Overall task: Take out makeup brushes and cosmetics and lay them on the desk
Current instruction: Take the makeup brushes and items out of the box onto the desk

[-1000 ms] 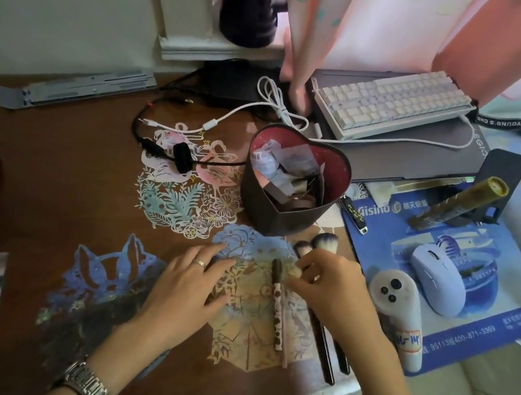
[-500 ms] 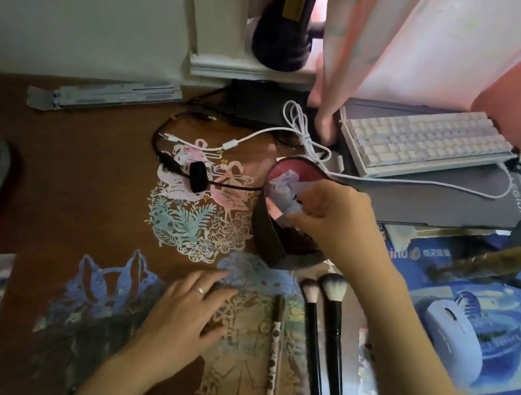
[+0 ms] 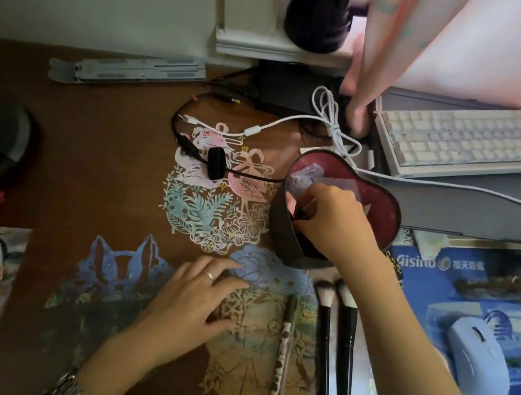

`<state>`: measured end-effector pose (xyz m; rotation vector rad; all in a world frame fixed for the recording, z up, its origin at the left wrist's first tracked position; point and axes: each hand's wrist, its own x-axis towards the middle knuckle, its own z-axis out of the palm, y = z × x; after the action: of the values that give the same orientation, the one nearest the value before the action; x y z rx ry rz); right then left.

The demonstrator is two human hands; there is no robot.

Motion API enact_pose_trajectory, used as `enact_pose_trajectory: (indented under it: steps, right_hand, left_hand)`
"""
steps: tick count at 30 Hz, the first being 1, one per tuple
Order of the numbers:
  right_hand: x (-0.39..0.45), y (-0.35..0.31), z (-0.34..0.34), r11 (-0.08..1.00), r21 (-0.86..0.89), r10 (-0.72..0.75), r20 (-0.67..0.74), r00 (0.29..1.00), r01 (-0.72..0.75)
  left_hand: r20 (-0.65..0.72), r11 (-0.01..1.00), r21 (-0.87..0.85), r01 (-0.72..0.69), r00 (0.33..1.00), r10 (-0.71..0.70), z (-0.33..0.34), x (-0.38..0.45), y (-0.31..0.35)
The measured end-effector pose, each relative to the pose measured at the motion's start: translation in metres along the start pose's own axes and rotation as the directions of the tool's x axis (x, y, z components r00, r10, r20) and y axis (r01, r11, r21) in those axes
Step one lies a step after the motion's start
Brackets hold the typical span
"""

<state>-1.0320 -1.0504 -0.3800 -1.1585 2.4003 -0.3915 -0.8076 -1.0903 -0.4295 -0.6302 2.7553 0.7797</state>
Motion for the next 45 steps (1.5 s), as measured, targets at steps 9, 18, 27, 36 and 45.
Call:
enact_pose_trajectory:
  steps: [9, 18, 27, 36, 45]
  right_hand:
    - [-0.009, -0.001, -0.01, 0.995, 0.091, 0.038, -0.047, 0.998, -0.034]
    - [-0.034, -0.006, -0.034, 0.911, 0.409, 0.087, -0.302, 0.949, 0.047]
    - [-0.092, -0.022, -0.044, 0.412, 0.903, 0.179, -0.213, 0.96, 0.123]
    - [-0.148, -0.032, -0.017, 0.172, 0.985, 0.158, -0.056, 0.986, 0.028]
    - [-0.168, -0.03, 0.017, 0.212, 0.975, 0.206, 0.018, 0.978, -0.062]
  left_hand:
    - [-0.009, 1.0, 0.003, -0.01, 1.0, 0.01, 0.002, 0.0, -0.002]
    - [-0.026, 1.0, -0.018, -0.013, 1.0, 0.013, 0.006, -0.003, -0.002]
    - [-0.027, 0.999, 0.02, -0.027, 0.999, 0.027, 0.011, -0.01, -0.001]
    - [-0.097, 0.949, -0.31, -0.057, 0.995, 0.028, -0.007, -0.016, 0.007]
    - [-0.146, 0.603, -0.792, -0.1, 0.989, -0.027, -0.045, -0.037, 0.048]
